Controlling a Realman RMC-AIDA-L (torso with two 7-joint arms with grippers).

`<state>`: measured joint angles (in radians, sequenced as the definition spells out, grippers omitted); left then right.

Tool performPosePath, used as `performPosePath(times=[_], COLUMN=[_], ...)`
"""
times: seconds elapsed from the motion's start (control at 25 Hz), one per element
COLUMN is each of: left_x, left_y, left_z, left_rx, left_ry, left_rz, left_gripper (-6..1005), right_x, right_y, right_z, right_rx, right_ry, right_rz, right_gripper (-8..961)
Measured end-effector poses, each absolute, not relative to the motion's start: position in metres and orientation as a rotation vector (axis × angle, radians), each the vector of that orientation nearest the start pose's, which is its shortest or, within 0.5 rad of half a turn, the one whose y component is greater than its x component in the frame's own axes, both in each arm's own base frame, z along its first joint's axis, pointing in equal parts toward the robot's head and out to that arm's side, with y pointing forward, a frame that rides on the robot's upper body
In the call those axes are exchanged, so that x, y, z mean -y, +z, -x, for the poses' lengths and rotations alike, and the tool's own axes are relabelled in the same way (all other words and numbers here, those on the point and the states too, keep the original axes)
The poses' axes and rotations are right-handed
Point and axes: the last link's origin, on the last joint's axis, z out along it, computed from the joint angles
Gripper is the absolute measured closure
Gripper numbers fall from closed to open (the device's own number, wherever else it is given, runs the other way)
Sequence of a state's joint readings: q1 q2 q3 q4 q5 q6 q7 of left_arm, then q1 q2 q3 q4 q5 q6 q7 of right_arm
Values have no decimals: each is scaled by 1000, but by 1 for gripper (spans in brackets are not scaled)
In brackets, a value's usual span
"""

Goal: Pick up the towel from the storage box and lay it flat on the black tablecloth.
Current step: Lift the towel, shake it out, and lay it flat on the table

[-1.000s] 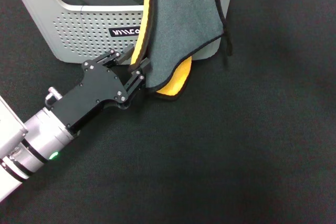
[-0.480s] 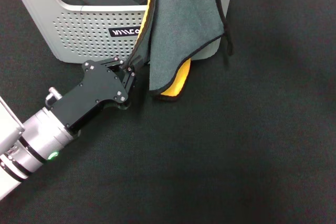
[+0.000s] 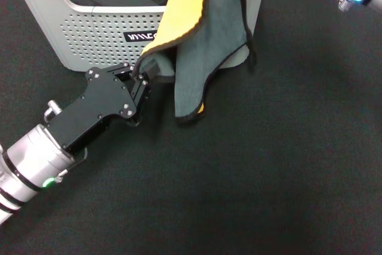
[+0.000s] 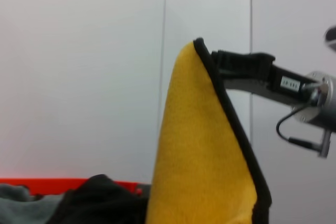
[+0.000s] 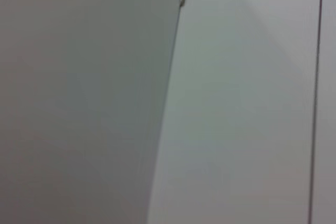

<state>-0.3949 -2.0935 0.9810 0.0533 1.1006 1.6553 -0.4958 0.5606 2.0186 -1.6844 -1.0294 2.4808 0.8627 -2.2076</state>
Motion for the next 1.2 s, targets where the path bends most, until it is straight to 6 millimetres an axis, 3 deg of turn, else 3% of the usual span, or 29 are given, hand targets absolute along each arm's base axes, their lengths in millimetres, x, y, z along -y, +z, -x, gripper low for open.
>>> performPosePath(times=[0.28, 0.64, 0.8, 1.04, 1.2], left_x=[-261, -289, -294, -282, -281], left_y=[-26, 40, 65, 79, 81], left_z=[271, 251, 239, 234, 235], left_rx=[349, 300, 274, 270, 296], left_ry=[-1285, -1372, -1401, -1411, -1394], left_rz=[2208, 2422, 2505, 2694, 2714], left_gripper=[969, 969, 969, 970, 970], right_x=[-370, -343, -320, -280, -280], right_y=[9, 40, 50, 55, 66], right_z=[-93, -117, -132, -166, -183], right_rx=[-35, -84, -96, -189, -229], right_ry=[1261, 1361, 1395, 1476, 1476], right_rz=[2324, 2306, 2317, 2339, 2255], right_gripper=[840, 837, 835, 833, 831])
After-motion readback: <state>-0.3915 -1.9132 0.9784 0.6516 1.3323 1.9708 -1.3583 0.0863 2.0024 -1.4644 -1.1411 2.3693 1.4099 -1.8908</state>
